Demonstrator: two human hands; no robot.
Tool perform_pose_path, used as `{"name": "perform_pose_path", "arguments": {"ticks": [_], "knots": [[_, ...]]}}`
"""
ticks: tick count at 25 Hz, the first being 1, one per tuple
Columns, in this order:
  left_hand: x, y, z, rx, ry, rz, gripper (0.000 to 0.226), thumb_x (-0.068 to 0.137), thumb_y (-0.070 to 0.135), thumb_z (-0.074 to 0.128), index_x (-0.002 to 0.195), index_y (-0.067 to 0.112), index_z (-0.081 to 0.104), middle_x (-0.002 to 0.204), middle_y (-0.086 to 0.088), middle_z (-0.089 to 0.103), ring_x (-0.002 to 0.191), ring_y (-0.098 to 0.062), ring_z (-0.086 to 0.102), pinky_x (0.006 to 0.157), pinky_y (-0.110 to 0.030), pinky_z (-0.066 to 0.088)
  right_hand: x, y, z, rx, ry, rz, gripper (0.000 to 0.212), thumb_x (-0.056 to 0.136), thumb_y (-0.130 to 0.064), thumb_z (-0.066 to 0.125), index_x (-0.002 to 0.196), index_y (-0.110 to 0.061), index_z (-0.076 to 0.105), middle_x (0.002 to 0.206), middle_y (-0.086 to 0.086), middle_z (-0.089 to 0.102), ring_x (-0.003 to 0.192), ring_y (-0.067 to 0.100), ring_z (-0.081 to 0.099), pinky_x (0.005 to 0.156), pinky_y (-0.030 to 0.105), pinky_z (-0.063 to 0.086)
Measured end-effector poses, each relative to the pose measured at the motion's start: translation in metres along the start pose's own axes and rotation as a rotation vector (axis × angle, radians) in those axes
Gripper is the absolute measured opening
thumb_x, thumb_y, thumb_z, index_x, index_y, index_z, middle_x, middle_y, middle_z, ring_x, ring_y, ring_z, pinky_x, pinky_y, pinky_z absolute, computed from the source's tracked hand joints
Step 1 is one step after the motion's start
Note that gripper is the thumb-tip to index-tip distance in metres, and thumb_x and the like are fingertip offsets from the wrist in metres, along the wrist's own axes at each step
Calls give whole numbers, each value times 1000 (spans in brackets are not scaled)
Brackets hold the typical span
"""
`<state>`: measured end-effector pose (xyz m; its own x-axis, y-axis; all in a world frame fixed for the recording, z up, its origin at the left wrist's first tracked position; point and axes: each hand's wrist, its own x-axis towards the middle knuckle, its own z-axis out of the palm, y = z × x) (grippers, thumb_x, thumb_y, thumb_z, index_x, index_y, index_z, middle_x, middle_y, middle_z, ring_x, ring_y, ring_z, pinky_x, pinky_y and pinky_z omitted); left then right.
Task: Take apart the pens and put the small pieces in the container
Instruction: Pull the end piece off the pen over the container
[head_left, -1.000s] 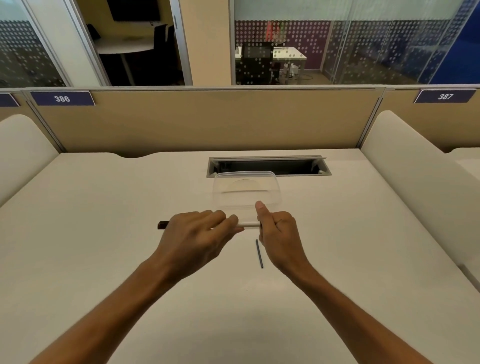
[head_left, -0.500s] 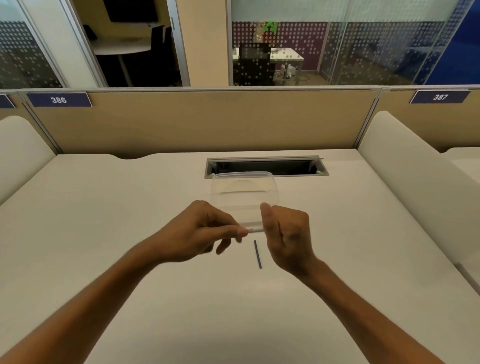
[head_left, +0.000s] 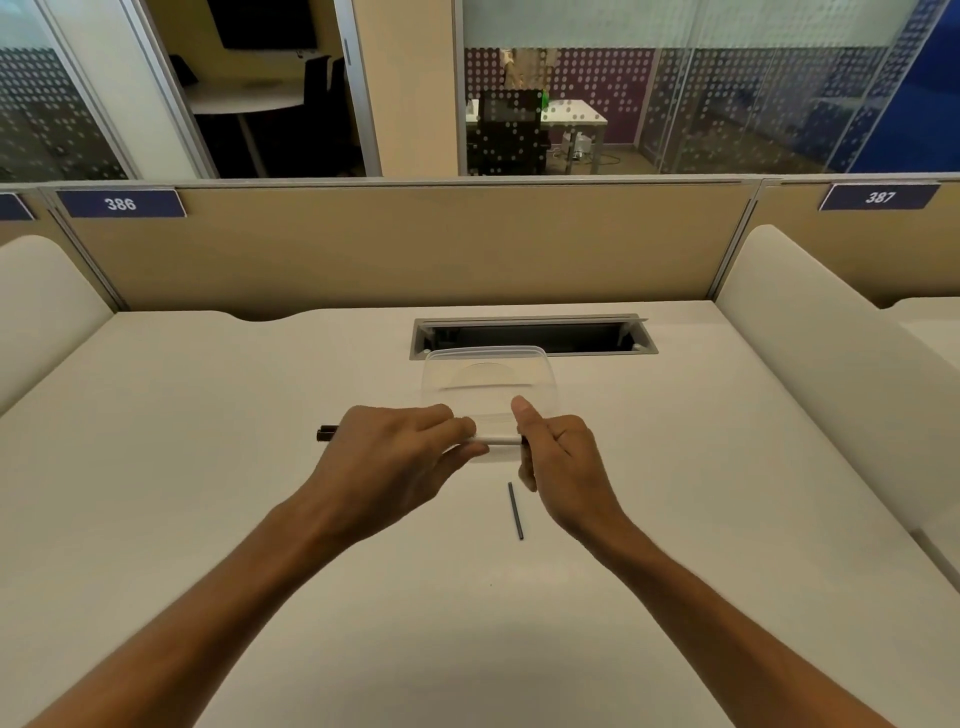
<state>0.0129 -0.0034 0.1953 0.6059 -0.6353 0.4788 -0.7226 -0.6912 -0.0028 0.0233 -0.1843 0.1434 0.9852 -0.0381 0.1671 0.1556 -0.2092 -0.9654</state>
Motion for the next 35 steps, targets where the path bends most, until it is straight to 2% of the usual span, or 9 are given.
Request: {"name": "perform_pose_path", "arguments": {"ticks": [3,7,12,16,18,20,24,29,35], "knots": [[-3,-2,8,163,-5,128,17,81,22,73,88,6,72,60,-5,63,41,-18,50,37,-23,41,1,1,1,88,-57,232,51,100,-39,44,56,-14,46,44,-8,42,41,4,41,44,14,40],[-3,-4,10,183,94,167,18,84,23,73,89,5,72,61,-6,64,41,-19,51,37,-23,43,0,-2,0,77,-25,148,52,99,-37,46,52,-15,44,39,-11,39,37,3,40,43,12,38],[4,1,-1,-222,52,-65,26,89,35,61,88,14,75,63,1,69,44,-11,50,45,-22,42,-3,-6,-4,65,70,-172,55,100,-25,46,46,-18,42,38,-11,36,37,7,36,40,19,29],[7,-8,-15,-1003,-329,-348,25,87,39,65,85,17,77,57,-2,64,42,-13,49,43,-19,40,-8,-15,-18,-260,78,-819,53,103,-21,41,51,-11,45,41,-4,39,40,9,33,41,21,26],[5,-13,-20,-1180,-529,-334,21,89,28,65,86,11,76,58,-3,64,43,-16,49,40,-20,40,-10,-18,-23,-419,96,-1139,43,102,-19,39,60,-12,40,41,5,40,40,14,29,44,25,23],[4,-12,-21,-1215,-590,-327,19,89,24,64,86,10,76,58,0,63,45,-17,48,42,-19,40,-11,-20,-24,-484,141,-1243,40,101,-19,40,61,-13,36,41,5,39,39,15,29,45,25,22],[1,-4,-15,-1028,-305,-436,19,83,34,68,85,18,77,57,2,62,47,-13,49,45,-19,40,-11,-20,-19,-452,150,-865,53,102,-27,40,50,-16,42,42,-3,38,38,9,29,39,24,25],[-1,5,-7,-215,-43,-122,26,88,39,61,88,17,75,71,6,72,53,-3,52,47,-19,42,-8,-9,-3,-89,26,-91,57,99,-34,47,45,-17,40,40,-7,36,41,14,36,46,33,33],[-2,11,4,-108,-23,40,31,90,32,59,109,11,70,83,-5,75,55,-22,67,48,-34,57,-9,-12,0,29,1,-39,52,95,-39,46,53,-8,50,44,-7,41,45,10,42,49,29,37]]}}
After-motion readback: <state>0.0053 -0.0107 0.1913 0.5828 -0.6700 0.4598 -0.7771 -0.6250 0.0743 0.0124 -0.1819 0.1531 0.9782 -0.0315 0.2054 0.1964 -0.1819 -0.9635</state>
